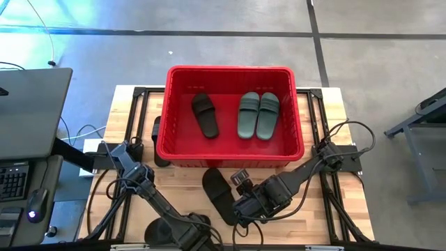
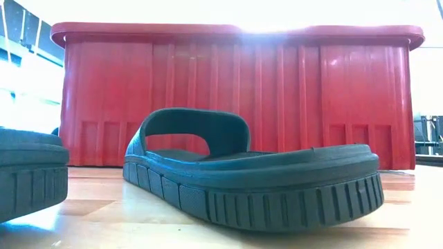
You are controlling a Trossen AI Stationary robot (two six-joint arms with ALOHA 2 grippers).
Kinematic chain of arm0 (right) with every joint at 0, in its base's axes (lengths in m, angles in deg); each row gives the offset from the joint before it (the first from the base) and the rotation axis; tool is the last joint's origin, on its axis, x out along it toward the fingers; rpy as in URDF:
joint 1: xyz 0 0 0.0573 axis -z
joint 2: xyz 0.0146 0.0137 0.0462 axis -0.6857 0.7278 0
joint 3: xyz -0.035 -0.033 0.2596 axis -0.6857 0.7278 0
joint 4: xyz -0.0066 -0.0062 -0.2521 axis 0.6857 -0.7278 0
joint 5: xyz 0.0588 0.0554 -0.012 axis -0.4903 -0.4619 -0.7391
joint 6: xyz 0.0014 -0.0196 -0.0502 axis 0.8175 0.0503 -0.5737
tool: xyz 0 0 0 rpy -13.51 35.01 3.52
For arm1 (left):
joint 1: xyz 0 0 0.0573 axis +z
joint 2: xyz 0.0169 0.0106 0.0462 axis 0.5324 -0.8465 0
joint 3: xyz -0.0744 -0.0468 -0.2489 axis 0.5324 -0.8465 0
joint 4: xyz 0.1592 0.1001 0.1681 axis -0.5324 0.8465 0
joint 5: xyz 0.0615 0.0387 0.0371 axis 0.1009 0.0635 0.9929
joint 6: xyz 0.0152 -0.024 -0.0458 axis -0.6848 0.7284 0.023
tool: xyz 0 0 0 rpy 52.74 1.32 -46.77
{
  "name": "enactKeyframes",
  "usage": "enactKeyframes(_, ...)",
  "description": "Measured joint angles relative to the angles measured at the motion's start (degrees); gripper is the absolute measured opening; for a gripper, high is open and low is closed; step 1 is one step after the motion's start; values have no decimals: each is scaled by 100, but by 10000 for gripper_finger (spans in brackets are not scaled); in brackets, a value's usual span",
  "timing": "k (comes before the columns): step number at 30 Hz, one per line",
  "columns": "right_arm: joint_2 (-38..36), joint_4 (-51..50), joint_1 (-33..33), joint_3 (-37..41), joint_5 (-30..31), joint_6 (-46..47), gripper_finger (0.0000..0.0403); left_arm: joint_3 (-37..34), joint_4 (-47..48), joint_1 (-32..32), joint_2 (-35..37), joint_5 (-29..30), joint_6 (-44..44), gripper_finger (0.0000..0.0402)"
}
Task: Pick and place slides into bin
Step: Put the bottom black slipper into the red bin
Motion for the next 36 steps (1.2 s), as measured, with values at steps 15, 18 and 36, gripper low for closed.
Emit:
enactKeyframes(15, 0, 17, 15, 0, -155, -104, 134, -635, 0, -52, -28, -402, 140, 99)
enactKeyframes(18, 0, 24, 26, 0, -243, -150, 134, -579, 2, -56, -28, -407, 221, 99)
enactKeyframes(36, -2, 467, 164, 0, -952, -351, 134, -579, -1, -142, -30, -262, 523, 99)
